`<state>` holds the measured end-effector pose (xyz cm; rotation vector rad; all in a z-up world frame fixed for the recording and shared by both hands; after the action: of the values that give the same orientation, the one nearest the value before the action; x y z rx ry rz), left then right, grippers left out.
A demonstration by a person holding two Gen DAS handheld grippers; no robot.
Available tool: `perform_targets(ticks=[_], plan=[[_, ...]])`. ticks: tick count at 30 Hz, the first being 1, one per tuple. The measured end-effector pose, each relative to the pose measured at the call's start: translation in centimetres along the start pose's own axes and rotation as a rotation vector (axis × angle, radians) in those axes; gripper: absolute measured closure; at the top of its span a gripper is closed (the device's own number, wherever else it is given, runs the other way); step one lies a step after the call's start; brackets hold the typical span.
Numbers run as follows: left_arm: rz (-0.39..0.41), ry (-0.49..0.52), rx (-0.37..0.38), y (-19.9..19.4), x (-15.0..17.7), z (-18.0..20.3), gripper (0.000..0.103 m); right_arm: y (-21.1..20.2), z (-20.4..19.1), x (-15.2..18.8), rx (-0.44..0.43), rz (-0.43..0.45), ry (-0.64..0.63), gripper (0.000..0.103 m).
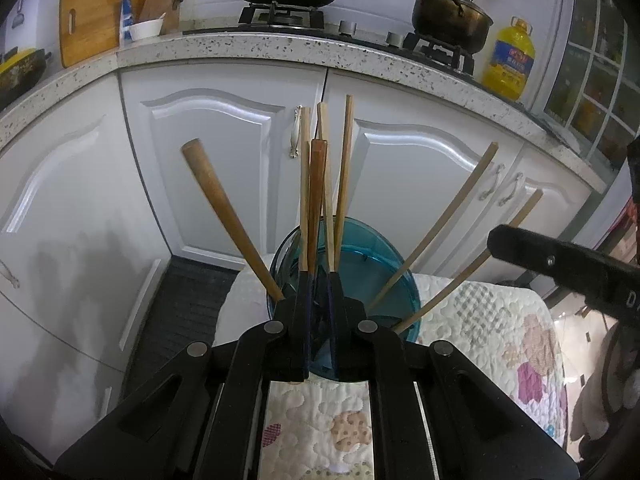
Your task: Organize utensils
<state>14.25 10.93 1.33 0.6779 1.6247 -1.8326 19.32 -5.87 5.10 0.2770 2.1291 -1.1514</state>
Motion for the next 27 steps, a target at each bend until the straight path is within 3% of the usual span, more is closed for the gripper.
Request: perform_targets(ticks=[2, 7, 11, 21, 27], plan=[[0.008, 0.004, 0.004, -0.4, 0.1, 0.1, 0.085, -0.3, 0.0, 0.1, 0.002, 0.006, -0.001, 0.072], [0.013, 0.0, 0.001, -1.7, 0.4, -0.1, 0.077, -1.5, 0.1, 0.7, 0.003, 0.02, -0.001, 0.072], [0.031, -0.011, -0.026, -3.1, 1.1, -0.3, 0.063, -2.7, 0.0, 1.8, 0.031, 0.046, -0.006, 0.066], [0.094, -0.057, -0.11, -7.3, 3.2, 0.2, 0.062, -3.9, -2.4, 5.5, 0.172, 0.125, -0.047, 0.064], [0.168, -0.042, -0.151, -10.6, 3.3, 0.8, 0.062, -6.0, -4.1, 6.2, 0.209, 0.187, -0.049, 0.054]])
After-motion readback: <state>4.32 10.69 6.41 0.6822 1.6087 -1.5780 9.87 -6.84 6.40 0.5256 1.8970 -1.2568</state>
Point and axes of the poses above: each gripper's, at about its wrist camera, not at the fingertips, and y roughly the way its jaws point, z to its right, x to its underside, the point moved 3 cm from there along y, roughly the way its jaws point, and after that the axes turned 3 degrees about y, right-handed, at the moved point
